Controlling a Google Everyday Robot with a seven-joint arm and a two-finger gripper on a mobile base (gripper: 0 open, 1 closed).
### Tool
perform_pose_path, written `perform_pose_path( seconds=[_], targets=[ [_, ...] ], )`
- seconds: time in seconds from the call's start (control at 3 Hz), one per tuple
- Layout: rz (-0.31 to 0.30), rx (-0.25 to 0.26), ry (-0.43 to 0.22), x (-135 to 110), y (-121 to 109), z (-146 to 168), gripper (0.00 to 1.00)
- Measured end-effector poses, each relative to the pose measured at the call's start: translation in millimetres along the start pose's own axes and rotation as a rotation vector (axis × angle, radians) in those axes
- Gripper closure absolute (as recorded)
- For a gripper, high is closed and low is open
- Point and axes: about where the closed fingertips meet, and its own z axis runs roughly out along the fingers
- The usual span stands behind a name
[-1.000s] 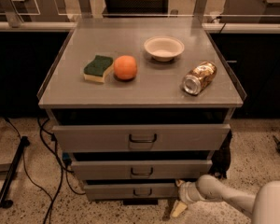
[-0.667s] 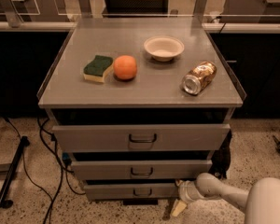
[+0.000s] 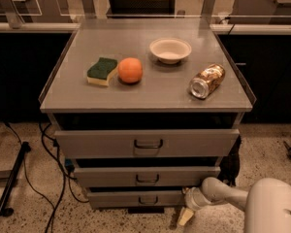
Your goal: Open bottom drawer
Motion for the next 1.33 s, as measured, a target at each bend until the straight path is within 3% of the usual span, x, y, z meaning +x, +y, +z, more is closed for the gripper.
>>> perform_pose_path(
  seconds=[1.0,1.33],
  targets=[
    [0.023,-0.034,0.013,-0.1,10.1,-9.0,0.00],
    [0.061,-0.106,0.024,7.8,44.2,-21.5,0.00]
  ],
)
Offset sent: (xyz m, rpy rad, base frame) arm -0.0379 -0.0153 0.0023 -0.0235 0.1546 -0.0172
